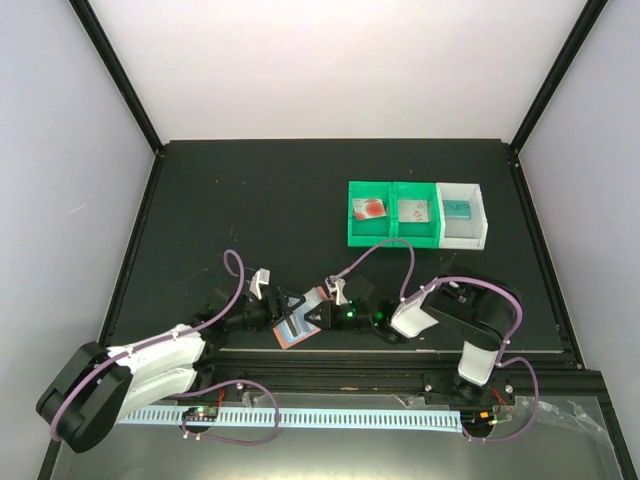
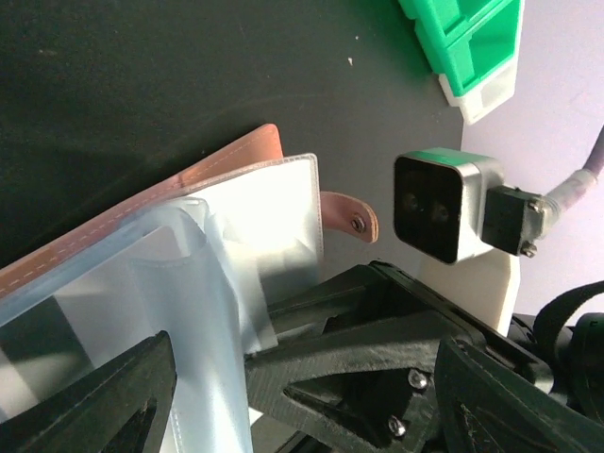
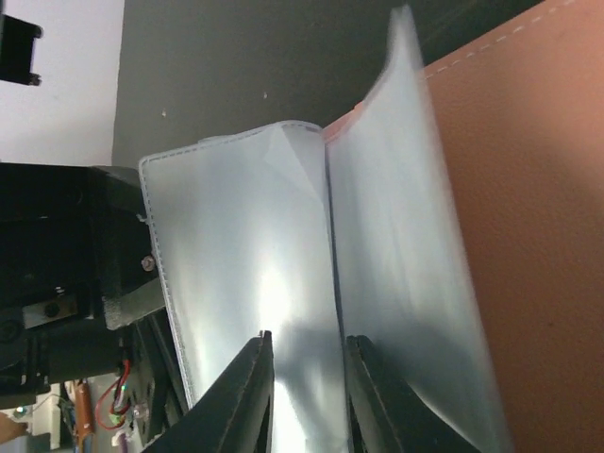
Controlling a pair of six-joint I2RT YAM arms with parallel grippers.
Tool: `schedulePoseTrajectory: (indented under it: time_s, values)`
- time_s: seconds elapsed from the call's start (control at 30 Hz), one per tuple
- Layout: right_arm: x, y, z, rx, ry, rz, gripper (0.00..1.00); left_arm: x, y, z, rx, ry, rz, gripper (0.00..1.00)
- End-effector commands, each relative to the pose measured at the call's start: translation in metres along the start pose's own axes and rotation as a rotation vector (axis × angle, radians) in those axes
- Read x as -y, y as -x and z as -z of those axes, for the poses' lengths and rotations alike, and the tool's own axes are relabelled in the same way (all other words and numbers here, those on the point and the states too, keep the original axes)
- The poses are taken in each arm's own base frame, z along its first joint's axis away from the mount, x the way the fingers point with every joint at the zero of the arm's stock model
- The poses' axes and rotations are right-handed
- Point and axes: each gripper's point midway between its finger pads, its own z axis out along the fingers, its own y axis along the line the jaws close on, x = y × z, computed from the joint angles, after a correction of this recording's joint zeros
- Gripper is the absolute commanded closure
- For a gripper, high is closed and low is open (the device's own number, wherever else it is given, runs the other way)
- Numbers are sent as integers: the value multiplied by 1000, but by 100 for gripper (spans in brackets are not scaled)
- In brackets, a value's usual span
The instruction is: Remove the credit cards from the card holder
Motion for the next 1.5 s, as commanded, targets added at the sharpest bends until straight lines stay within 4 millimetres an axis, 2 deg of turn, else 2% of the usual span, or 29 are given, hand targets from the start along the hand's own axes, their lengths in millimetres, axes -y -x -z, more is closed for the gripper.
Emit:
schedulePoseTrajectory:
  time_s: [0.0, 0.33, 0.5, 0.7, 1.1, 1.37, 1.47]
  values:
    - [-10, 9, 12, 53, 14, 69, 73, 32, 4, -2, -12, -87, -34, 23]
    - [-16, 19, 33, 114, -36, 150, 62, 41, 6, -10, -27, -90, -49, 23]
    - [-7, 31, 55, 188, -154, 211, 57, 47, 7, -20, -41, -91, -62, 24]
    - [-14, 40, 78, 234, -204, 286, 54, 57, 5, -30, -93, -73, -126, 25]
    - [-36, 39, 80, 226, -120, 335, 56, 57, 11, -16, -41, -23, -179, 25]
    - [-46, 37, 84, 217, -86, 348, 57, 55, 7, -35, -104, -44, -183, 26]
    - [-56, 35, 84, 208, -55, 372, 58, 59, 5, -40, -125, -74, -178, 28]
